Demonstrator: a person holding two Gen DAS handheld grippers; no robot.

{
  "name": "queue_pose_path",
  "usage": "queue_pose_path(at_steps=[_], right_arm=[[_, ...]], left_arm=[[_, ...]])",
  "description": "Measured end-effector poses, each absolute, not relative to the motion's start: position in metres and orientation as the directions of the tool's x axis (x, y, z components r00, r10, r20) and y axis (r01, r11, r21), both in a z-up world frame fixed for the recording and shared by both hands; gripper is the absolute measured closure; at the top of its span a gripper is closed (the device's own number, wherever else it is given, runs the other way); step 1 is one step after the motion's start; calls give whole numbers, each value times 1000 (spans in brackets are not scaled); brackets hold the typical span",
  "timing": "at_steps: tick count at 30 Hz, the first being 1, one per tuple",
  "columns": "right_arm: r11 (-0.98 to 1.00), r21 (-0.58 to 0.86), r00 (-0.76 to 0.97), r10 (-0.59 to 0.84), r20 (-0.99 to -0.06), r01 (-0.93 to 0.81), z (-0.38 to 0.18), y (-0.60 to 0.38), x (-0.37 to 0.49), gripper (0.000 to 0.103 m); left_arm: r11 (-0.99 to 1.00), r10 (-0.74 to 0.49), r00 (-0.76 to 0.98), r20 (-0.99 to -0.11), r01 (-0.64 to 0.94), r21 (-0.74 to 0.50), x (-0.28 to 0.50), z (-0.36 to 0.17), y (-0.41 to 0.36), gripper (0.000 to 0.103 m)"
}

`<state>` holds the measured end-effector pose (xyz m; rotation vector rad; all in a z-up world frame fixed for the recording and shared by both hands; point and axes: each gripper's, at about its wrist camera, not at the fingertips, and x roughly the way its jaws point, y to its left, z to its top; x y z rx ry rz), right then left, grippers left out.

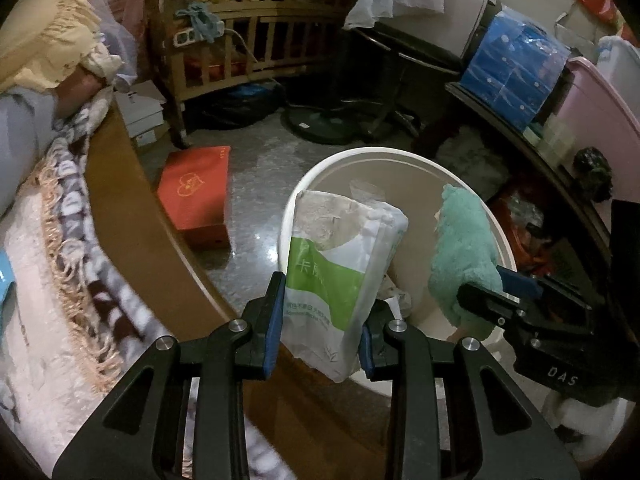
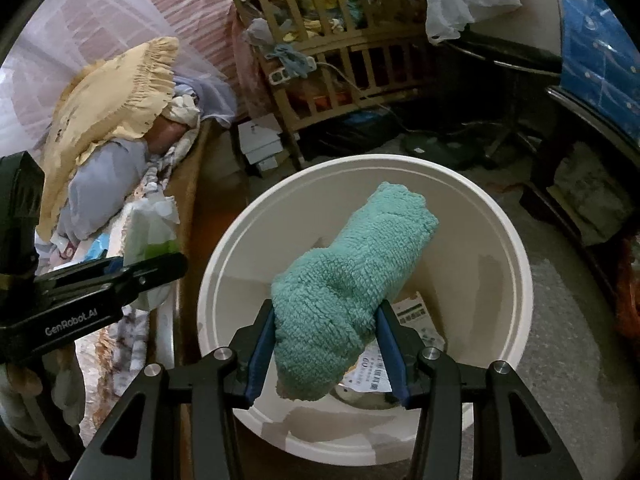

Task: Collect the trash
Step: 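Open both grippers to drop the pouch and green towel into the bucket, then move both open tools back over the items on the bed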

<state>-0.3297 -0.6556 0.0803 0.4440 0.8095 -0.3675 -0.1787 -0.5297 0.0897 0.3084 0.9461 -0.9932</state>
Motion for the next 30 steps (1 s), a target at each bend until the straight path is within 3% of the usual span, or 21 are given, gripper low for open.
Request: queue_pose_path(at_steps=[6,11,14,20,30], right_arm=[[837,228,618,-158,-770,498,76,-661,-332,55],[841,193,610,-189,-769,505,78,-658,-329,51],[850,182,623,-200,-756,493,82,-655,-329,41],[855,199,625,-174,-761,480,80,-651,-326,41],[893,196,663,-139,-736,405,85,-624,-314,41]], left_arm=[[518,-607,162,-778,823,-232,-182,90,-536,72],[514,-631,133,-764,809,-284,-178,90,-533,44],[528,-625,139,-768,800,-285,-174,91,-527,43],[560,-615,157,-773,777,-288,-170,92,-509,43],[639,-564,282,-776,744,-194,-165,102,-455,43]])
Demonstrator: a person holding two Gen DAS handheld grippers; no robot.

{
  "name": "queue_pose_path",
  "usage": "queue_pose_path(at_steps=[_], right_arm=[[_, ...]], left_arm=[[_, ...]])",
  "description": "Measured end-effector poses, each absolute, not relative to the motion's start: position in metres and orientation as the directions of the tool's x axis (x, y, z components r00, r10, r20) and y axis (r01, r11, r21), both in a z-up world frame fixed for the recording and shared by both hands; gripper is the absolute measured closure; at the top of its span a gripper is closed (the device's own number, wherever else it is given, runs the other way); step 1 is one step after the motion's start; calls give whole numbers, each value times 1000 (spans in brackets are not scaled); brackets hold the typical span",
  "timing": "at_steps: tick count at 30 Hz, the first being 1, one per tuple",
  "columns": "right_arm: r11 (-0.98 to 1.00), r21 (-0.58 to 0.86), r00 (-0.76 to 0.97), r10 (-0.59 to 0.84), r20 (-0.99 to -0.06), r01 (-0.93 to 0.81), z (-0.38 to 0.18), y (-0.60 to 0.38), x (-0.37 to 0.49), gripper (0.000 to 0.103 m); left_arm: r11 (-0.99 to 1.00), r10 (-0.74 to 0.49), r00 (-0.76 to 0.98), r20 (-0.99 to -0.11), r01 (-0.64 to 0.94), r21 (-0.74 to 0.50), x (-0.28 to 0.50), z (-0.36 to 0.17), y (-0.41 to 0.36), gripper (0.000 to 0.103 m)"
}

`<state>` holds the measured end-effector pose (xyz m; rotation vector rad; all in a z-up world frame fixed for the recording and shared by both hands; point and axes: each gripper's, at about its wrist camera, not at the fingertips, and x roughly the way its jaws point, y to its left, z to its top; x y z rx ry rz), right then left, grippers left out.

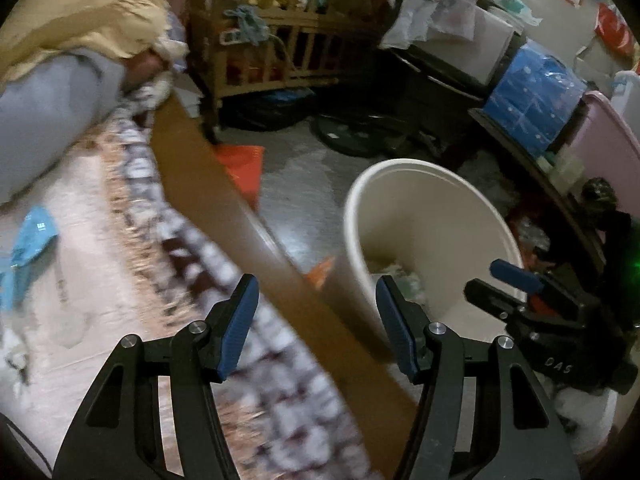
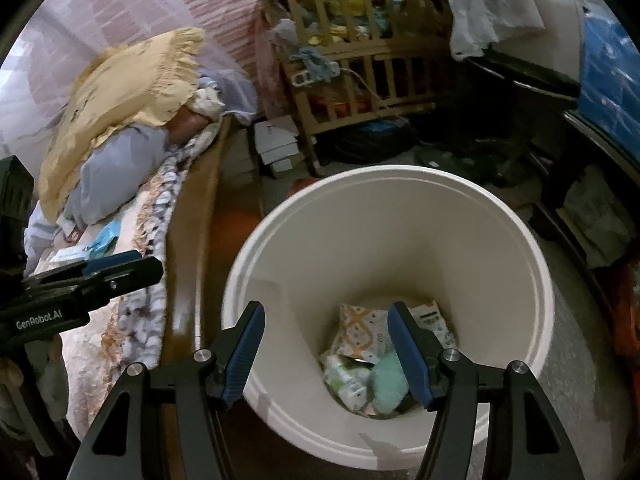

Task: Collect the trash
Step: 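Move both open tools back over the items on the bed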

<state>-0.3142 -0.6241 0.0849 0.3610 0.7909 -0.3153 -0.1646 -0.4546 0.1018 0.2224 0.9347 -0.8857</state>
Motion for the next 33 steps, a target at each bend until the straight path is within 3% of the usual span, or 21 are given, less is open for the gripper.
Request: queue_pose_path(at_steps=[19,33], right_arm=[[957,244,709,61,-702,159,93,-501,-268,36],[959,275,640,249,-727,-61,82,-394,-205,36]], left_arm=[[795,-431,460,-776,600,-86,-142,106,-307,43],[929,-289,533,-795,358,-98,-79,91,-172,43]])
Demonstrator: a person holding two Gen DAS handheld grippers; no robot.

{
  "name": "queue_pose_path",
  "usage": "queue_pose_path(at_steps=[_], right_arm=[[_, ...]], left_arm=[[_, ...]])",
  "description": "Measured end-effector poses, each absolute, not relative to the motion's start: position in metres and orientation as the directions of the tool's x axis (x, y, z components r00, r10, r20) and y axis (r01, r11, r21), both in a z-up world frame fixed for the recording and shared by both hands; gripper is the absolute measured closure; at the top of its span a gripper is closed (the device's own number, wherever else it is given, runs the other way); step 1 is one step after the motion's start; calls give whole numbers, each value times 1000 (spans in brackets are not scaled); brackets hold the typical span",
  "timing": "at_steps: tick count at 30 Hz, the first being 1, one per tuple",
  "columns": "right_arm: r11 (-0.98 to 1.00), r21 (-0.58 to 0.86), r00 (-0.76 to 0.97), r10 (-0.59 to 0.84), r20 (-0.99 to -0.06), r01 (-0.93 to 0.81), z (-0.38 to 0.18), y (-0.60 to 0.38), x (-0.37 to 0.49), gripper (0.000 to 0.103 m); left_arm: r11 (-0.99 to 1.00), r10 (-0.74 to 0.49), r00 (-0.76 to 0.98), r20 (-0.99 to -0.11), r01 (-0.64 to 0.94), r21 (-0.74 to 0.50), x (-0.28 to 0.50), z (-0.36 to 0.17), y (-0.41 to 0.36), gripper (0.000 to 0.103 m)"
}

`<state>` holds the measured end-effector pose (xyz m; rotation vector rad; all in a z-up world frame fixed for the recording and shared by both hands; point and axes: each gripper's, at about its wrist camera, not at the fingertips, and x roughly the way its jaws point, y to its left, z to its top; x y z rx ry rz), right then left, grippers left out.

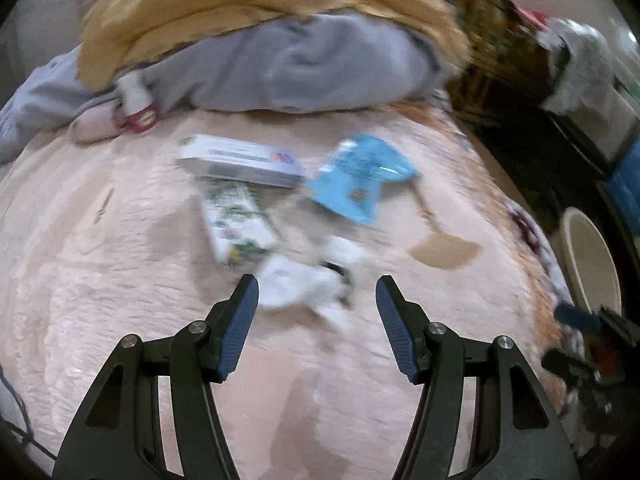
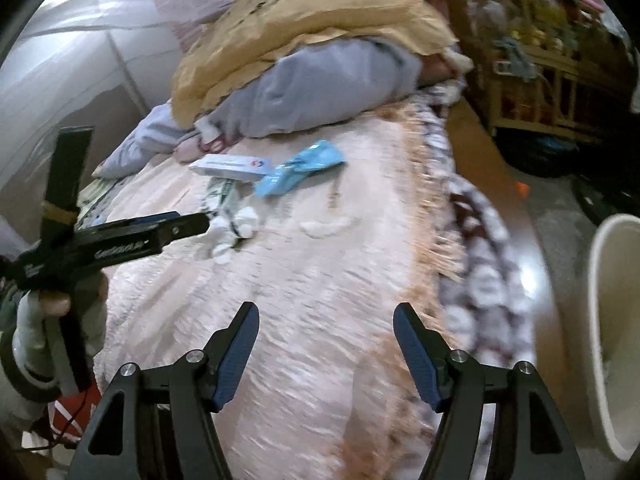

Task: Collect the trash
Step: 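Move both open tools back over the items on the bed, then grasp the white milk carton with the left gripper while the right grasps the white tissue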

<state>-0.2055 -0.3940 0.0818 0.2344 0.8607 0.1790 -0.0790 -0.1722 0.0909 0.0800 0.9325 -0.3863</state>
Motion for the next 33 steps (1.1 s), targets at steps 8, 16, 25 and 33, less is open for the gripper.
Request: queue_pose_path(at_steps=[8,16,25,33], right_arm=[[952,279,602,297,-741,-127,76,-360,-171,33],[941,305,579,333,-745,-148,68,-350,-141,32],[913,350,518,408,-752,-210,54,-310,-89,32],[911,381,489,407,-772,-157,29,-288,-45,62]], left_arm=[[964,-250,553,-795,216,-153,-17,74,-141,43],[972,-225,505,-833,177,-155,36,46,-153,43],[959,-253,463,-850,233,-158,38,44,-120,45],[949,-296,469,-832,244,-200,-13,60,-74,45]])
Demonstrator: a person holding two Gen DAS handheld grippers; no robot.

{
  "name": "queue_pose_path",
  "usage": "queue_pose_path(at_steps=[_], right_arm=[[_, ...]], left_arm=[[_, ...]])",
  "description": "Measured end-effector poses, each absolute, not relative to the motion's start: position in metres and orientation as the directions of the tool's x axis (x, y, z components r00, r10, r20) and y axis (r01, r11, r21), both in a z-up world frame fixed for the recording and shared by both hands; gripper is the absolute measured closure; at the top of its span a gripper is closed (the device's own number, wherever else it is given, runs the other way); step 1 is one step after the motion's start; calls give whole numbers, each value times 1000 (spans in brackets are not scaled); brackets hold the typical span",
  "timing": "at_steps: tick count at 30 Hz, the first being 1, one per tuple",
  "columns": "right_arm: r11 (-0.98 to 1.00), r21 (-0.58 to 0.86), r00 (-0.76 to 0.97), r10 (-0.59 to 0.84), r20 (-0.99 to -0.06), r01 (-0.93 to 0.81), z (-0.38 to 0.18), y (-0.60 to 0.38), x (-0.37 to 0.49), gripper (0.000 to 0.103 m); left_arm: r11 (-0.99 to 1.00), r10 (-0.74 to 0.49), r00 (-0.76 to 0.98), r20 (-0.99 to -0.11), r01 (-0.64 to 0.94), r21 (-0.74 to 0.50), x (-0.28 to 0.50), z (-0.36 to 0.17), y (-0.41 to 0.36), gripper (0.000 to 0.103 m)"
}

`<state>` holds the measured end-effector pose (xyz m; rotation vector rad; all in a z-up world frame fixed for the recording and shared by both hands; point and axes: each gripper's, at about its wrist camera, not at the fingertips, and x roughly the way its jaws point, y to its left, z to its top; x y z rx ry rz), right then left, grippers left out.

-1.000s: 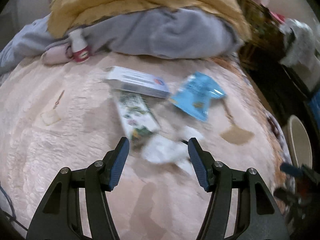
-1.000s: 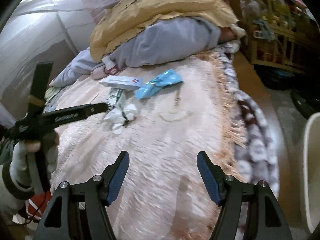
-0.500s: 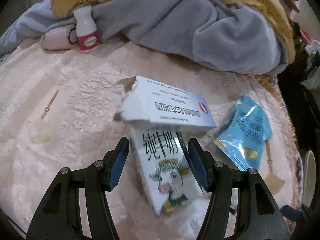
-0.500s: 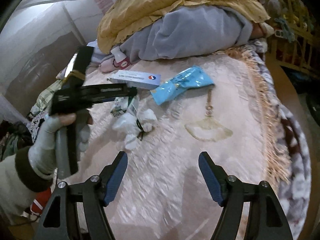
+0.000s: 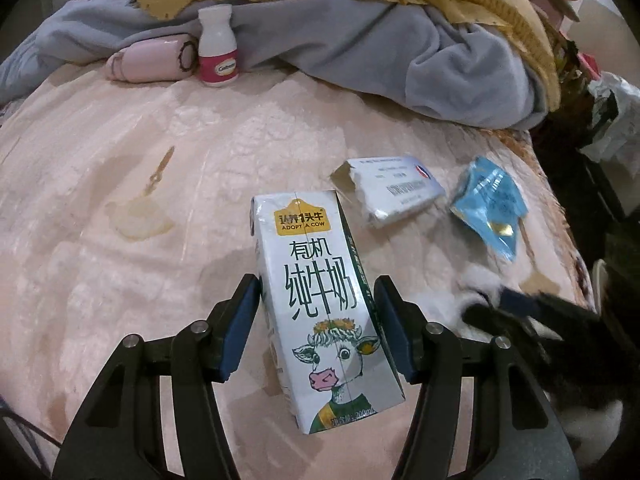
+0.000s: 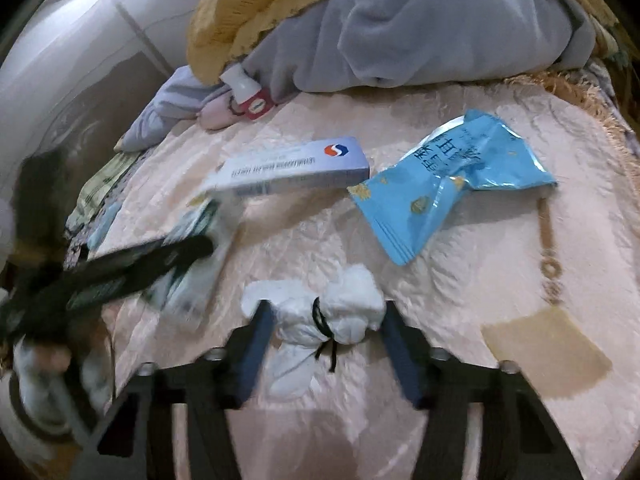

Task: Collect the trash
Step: 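Grasp the white milk carton with the left gripper while the right grasps the white tissue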

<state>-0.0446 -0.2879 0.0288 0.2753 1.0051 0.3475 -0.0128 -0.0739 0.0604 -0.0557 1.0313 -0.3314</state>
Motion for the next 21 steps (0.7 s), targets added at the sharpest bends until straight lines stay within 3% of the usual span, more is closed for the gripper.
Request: queue_pose_path(at_steps=[3,10,21], right_arm=[[932,314,504,361,-784,-179,31,-277,-48,67],[936,266,579,351,-736,-230,66,-284,-93,68],[938,283,605,344,-718,-197,89,-323,-157,68]], left_arm=[[943,-316,485,-815,254,-215,-29,69,-71,45],[929,-354,505,-787,289,-233,-57,90,-77,45],[900,-386,487,-783,386,-203,-100,99,-129,45]])
